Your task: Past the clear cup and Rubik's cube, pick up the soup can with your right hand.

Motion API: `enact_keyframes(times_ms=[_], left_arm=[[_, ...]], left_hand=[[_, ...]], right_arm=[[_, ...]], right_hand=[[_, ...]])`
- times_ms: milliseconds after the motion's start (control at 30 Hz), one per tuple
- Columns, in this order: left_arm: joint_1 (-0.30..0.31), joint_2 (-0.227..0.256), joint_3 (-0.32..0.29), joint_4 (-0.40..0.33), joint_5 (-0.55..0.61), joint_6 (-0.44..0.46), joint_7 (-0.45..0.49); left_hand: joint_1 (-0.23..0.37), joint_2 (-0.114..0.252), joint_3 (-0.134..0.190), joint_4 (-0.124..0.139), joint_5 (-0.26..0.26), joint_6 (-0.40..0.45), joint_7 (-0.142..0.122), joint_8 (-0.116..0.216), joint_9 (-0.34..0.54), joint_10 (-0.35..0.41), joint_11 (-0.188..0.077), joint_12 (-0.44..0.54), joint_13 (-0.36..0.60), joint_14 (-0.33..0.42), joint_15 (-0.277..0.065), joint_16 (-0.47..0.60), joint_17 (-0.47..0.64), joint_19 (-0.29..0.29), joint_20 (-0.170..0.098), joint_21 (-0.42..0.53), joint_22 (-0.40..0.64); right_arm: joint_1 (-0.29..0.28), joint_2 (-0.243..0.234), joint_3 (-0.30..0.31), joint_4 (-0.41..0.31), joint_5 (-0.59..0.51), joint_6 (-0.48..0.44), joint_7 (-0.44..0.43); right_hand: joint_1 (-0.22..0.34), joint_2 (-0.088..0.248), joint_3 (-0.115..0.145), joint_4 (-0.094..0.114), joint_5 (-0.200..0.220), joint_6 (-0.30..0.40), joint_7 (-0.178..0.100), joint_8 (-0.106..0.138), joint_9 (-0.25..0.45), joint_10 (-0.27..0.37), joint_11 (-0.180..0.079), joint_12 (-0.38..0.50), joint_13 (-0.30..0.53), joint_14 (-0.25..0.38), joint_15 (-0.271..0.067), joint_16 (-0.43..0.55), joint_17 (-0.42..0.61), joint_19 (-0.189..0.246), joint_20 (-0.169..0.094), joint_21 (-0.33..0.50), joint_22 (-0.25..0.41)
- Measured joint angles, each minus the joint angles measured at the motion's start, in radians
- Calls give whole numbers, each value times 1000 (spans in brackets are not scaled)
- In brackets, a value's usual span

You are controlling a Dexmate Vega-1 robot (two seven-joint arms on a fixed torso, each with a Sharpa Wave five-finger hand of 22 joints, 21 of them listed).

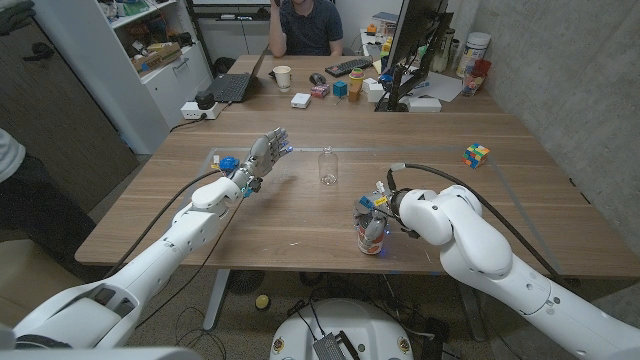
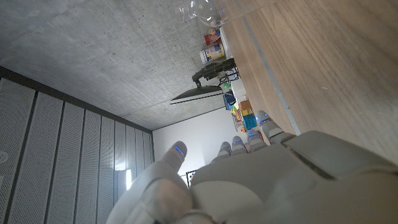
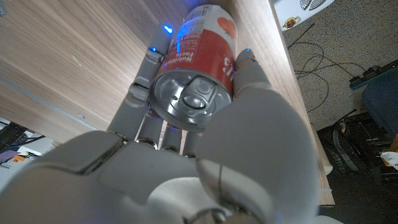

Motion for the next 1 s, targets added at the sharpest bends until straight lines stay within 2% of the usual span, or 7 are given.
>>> enact_keyframes(times_ms=[333, 600, 700, 1000], left_arm=[[4, 4, 0, -7, 1, -1, 0], [13, 11, 0, -26, 2, -1, 2], [19, 17, 0, -39, 2, 0, 2], [30, 24, 0, -58, -2, 11, 3]], left_hand=[[-1, 1, -4, -4, 0, 0, 0, 0, 0, 0, 0, 0, 0, 0, 0, 0, 0, 0, 0, -7, 0], [-1, 1, -4, -4, 0, 0, 0, 0, 0, 0, 0, 0, 0, 0, 0, 0, 0, 0, 0, -11, 0], [-1, 1, -4, -4, 0, 0, 0, 0, 0, 0, 0, 0, 0, 0, 0, 0, 0, 0, 0, -11, 0], [-1, 1, -4, -4, 0, 0, 0, 0, 0, 0, 0, 0, 0, 0, 0, 0, 0, 0, 0, -11, 0]], right_arm=[[34, -32, 4, -48, 22, -5, 1], [63, -61, 40, -107, 67, 6, 18], [70, -69, 52, -126, 80, 6, 25], [108, -93, 93, -183, 125, -5, 57]], right_hand=[[0, 0, 4, 4, -7, 0, 11, -6, 12, -7, 7, 15, 13, 5, -2, -17, 16, 2, 2, 0, -2], [6, -6, 4, 13, -8, 4, 15, -13, 16, -15, 7, 23, 21, 5, -2, -25, 23, 3, 3, 0, -7], [6, -6, 4, 13, -8, 4, 25, -19, 16, -19, 10, 23, 24, 11, -7, -31, 24, 3, 3, 8, -7], [6, -6, 4, 21, -8, 4, 25, -19, 16, -24, 15, 35, 28, 11, -7, -41, 28, 3, 3, 8, -11]])
